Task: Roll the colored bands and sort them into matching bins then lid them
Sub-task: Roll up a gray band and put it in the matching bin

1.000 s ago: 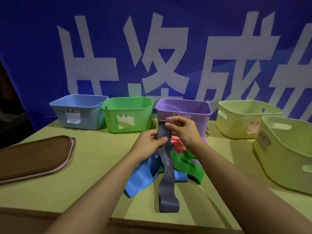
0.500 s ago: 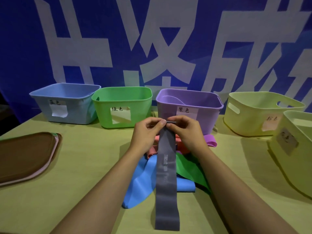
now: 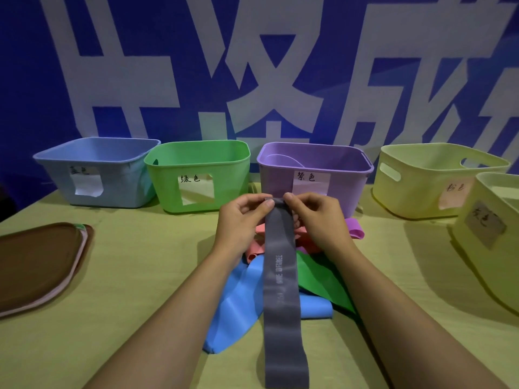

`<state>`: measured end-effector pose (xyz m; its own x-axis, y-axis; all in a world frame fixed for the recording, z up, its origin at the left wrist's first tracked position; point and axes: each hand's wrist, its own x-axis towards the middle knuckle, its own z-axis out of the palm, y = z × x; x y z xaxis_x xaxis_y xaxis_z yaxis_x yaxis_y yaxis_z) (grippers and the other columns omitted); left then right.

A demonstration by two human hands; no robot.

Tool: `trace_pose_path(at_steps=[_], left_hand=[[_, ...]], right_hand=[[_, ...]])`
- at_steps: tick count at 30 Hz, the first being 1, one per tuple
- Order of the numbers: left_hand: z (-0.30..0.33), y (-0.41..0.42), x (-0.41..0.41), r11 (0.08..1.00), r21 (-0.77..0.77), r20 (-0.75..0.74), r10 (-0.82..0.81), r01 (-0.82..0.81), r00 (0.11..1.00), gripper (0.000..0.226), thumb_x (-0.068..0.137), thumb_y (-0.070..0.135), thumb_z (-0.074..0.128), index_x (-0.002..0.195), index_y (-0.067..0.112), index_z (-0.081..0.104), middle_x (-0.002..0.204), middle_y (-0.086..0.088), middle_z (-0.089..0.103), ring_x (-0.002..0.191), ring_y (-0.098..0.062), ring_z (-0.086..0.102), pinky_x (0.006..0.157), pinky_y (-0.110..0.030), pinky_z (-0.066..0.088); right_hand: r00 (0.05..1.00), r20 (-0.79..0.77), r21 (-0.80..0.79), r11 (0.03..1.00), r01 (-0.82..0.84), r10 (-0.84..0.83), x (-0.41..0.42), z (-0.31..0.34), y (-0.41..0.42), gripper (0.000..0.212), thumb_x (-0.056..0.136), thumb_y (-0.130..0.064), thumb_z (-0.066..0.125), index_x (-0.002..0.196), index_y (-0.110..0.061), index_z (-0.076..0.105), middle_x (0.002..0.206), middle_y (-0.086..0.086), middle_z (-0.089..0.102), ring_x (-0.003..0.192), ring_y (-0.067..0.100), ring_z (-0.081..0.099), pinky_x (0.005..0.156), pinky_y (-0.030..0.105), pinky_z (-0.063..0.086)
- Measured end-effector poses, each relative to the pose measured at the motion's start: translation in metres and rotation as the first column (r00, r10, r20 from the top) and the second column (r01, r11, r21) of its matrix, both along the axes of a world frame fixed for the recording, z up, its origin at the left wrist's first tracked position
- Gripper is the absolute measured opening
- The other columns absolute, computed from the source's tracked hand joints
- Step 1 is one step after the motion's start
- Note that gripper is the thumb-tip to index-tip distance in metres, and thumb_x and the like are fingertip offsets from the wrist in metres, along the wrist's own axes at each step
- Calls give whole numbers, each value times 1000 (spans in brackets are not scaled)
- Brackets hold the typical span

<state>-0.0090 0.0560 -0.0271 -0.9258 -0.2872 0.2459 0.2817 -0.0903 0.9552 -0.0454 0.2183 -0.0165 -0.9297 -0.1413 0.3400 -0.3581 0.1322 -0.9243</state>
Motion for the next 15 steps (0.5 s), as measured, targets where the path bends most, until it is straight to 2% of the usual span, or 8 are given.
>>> trace_pose_path(at_steps=[3, 9, 12, 15], left_hand=[[1, 0, 2, 1000, -19, -13, 16, -16, 1000, 13, 89, 5, 77, 99, 13, 77, 97, -7, 80, 94, -18, 75, 88, -32, 61], [3, -2, 7, 997, -82, -47, 9, -13, 999, 16, 87, 4, 78, 99, 14, 77, 97, -5, 80, 94, -14, 75, 92, -32, 60], [3, -4, 8, 996, -93, -53, -2, -3, 999, 15, 88, 3, 77, 98, 14, 77, 96, -6, 80, 91, -14, 75, 89, -31, 61], [3, -7, 7, 994, -103, -31, -27, 23, 999, 13, 90, 4, 75, 96, 15, 75, 92, -6, 80, 86, -16, 75, 81, -30, 62]], right_hand=[[999, -43, 23, 999, 23, -22, -1, 0, 0, 22, 96, -31, 71, 86, -13, 77, 66, 4, 71, 57, 8, 61, 61, 27, 54], [997, -77, 73, 997, 36, -31, 1, -1, -1, 28, 97, -35, 68, 85, -12, 76, 67, 7, 71, 54, 16, 65, 62, 40, 60], [996, -86, 72, 997, 32, -25, 2, -1, 0, 27, 96, -34, 69, 85, -10, 76, 67, 5, 72, 54, 17, 66, 60, 37, 60], [996, -92, 41, 999, 5, -2, 3, -1, 0, 19, 94, -27, 73, 88, -9, 76, 64, -2, 72, 55, 6, 63, 57, 24, 55]])
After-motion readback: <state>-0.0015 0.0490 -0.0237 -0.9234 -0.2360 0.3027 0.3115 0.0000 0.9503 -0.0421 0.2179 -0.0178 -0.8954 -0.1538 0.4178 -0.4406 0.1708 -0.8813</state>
